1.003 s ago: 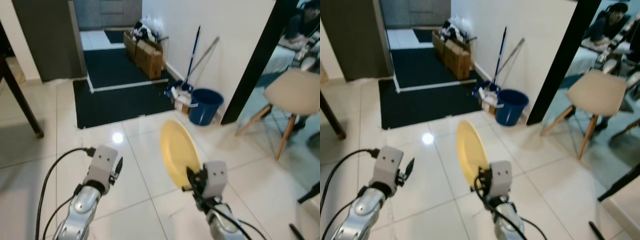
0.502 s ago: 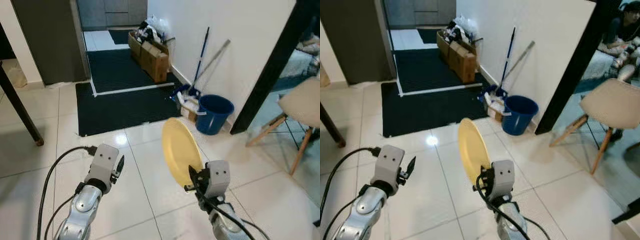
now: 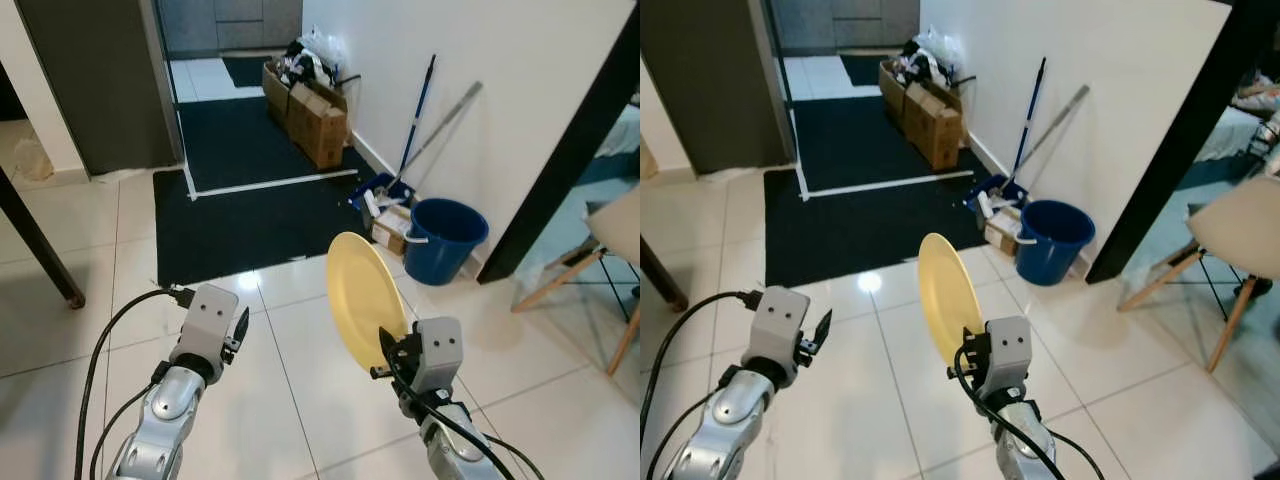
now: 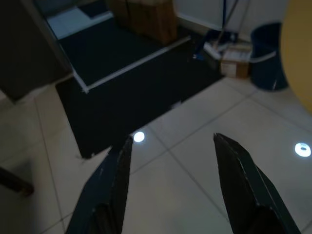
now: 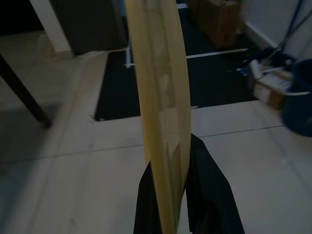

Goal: Setting the table

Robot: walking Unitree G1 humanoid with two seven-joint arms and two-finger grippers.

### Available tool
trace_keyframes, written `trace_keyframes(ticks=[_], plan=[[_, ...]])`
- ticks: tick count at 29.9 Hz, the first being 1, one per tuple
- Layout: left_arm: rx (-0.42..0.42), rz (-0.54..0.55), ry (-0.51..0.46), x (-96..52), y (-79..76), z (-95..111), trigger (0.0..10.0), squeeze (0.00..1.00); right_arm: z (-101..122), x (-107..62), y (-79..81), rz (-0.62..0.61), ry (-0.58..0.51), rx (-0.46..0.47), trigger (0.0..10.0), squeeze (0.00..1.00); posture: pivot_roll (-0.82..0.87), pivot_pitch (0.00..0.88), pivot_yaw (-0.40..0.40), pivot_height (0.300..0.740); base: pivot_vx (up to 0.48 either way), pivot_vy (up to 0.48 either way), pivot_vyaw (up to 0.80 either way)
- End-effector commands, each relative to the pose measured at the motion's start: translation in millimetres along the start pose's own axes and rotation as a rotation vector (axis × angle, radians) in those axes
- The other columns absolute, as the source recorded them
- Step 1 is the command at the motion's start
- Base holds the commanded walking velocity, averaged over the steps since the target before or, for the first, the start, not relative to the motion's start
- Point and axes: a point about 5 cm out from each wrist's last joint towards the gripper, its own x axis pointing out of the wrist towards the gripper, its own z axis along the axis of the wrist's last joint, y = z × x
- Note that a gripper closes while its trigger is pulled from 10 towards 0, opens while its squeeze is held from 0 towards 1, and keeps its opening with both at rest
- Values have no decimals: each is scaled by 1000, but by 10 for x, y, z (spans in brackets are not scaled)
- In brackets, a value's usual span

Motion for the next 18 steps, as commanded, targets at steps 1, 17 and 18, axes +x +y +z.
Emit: trace_keyframes(ticks=[1,17,18], plan=[[-5,-8,27,-24,-14,-61,10000,0,-30,-23,2,6,10,2,10000,0,57,125,42,740,465,0,0],[-4,-10,27,-21,-12,-57,10000,0,-14,-22,49,31,0,15,10000,0,58,125,45,740,475,0,0],[-3,-10,27,-20,-12,-57,10000,0,-12,-23,56,36,-1,17,10000,0,58,125,45,740,480,0,0]])
